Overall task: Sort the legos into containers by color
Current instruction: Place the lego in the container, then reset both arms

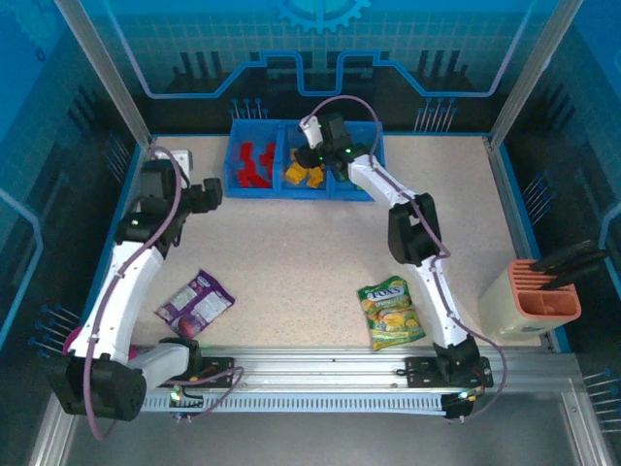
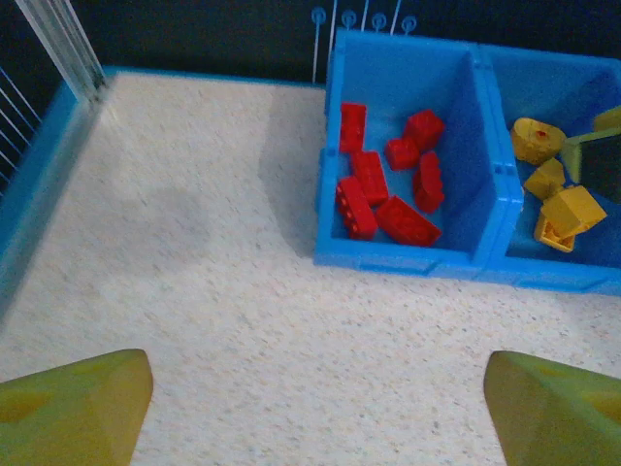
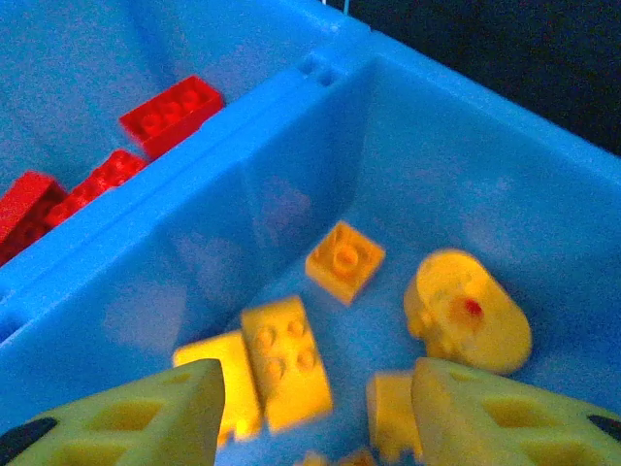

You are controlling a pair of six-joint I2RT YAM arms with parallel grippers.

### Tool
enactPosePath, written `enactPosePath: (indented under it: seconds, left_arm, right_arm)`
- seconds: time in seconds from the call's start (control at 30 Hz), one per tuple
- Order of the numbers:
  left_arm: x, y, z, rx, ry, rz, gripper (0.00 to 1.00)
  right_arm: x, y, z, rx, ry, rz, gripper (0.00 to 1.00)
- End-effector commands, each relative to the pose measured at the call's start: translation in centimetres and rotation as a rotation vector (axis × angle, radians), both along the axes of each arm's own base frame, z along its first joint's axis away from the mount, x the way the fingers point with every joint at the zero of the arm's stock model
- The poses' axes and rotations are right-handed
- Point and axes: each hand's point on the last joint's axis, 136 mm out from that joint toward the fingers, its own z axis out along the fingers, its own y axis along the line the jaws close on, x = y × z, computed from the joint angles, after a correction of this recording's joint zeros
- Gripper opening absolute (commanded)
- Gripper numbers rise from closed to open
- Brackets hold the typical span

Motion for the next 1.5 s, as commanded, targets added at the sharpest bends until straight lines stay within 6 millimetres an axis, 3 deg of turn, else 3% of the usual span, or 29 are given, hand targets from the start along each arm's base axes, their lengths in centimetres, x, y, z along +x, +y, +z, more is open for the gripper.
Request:
enactPosePath:
  seconds: [0.0,0.13,0.23,0.37,0.5,0.63,0.83,1.03,1.23,1.4,1.47]
  left_arm:
    - [0.9,-0.5,0.9,-0.054,-0.104,-0.014,0.98]
    - [1.6,-0.5,-0.8,-0.07,-0.107,-0.003,0.99]
    - [1.9,-0.1,-3.1,-0.081,-0.131,0.023,0.99]
    - [2.0,0.5,-7.0,-0.081,-0.13,0.055,0.99]
    - [2.3,0.6,-9.0,-0.079,-0.133,0.062,0.99]
    - [2.4,0.4,-10.0,-0.084,-0.168,0.046,0.99]
    - [1.2,1.8,-12.3,0.012,-0.245,0.083,0.99]
    - [2.2,1.6,-13.3,0.047,-0.357,0.052,0.99]
    - [3.0,0.4,-15.8,0.053,-0.376,-0.025,0.99]
    - [4.4,-0.3,-16.9,0.036,-0.232,-0.064,0.99]
    - [4.4,-0.3,-16.6,0.042,-0.259,-0.065,0.99]
  right_arm:
    - [-3.5,-2.0,10.6,0.088,-0.128,-0.011,0.62]
    - [-10.5,-7.3,11.7,0.075,-0.112,-0.09,0.85]
    - [-15.8,-12.2,10.1,0.054,-0.055,-0.187,1.0]
    - [-20.9,-18.1,6.6,0.011,0.001,-0.312,1.0]
    - [-23.0,-22.8,3.8,-0.018,0.032,-0.432,1.0]
    - [-24.1,-25.7,1.8,0.005,0.048,-0.525,1.0]
    - [-24.0,-27.5,0.1,-0.002,0.008,-0.592,1.0]
    - [-22.8,-27.8,-0.8,0.024,-0.052,-0.599,1.0]
    - [-21.9,-27.7,-0.6,0.015,-0.166,-0.558,1.0]
    - [-21.3,-27.1,-0.7,0.019,-0.248,-0.491,1.0]
    - [-21.0,-27.3,-1.4,0.01,-0.273,-0.479,1.0]
